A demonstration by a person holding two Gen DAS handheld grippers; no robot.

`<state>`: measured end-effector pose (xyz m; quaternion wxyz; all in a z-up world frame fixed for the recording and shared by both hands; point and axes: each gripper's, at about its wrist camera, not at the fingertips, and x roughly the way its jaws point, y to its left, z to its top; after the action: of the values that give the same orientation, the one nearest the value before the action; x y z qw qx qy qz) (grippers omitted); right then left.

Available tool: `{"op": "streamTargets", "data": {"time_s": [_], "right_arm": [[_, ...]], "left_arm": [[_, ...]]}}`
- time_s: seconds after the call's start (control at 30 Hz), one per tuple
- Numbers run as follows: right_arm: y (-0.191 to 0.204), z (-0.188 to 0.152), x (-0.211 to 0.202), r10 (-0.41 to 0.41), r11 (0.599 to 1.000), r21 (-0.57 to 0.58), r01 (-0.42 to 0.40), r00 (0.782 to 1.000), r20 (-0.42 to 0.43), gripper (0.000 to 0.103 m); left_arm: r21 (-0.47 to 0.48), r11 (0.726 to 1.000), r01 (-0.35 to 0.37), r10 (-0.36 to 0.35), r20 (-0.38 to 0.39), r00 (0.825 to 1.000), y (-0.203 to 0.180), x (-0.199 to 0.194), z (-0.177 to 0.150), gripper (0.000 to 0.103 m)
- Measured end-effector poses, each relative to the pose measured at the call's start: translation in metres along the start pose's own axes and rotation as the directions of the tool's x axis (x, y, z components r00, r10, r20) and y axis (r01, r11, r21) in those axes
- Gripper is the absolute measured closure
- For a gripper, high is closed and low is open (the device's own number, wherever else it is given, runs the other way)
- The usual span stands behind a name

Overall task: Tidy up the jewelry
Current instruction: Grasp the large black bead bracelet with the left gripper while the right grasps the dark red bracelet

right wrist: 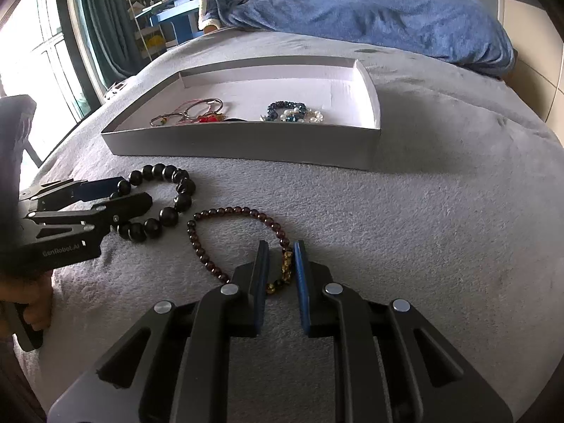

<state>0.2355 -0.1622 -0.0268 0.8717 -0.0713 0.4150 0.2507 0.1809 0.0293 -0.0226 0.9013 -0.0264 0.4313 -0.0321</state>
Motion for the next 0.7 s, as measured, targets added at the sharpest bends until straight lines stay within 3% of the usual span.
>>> {"op": "streamTargets", "data": {"time_s": [0.07, 0.2, 0.7], "right_arm": [[-0.002, 0.000, 0.000, 0.009, 1.000, 0.008, -0.009, 1.000, 0.001, 0.088], [-0.004, 0.002, -0.001, 0.026, 0.999, 0.025, -0.026, 1.000, 0.005, 0.095], [-0.008, 0.016, -0.027, 0.073, 0.993, 0.089, -0.082, 0.992, 0.105, 0.096]], "left_arm": [[0.003, 1.000, 0.005, -0.005, 0.000, 1.000, 0.000, -0.001, 0.000, 0.054], [0.005, 1.000, 0.029, -0.029, 0.010, 1.000, 0.002, -0.006, 0.000, 0.087], [-0.011, 0.991, 0.137, -0.135, 0.099, 0.986, 0.003, -0.039, 0.010, 0.088]]}}
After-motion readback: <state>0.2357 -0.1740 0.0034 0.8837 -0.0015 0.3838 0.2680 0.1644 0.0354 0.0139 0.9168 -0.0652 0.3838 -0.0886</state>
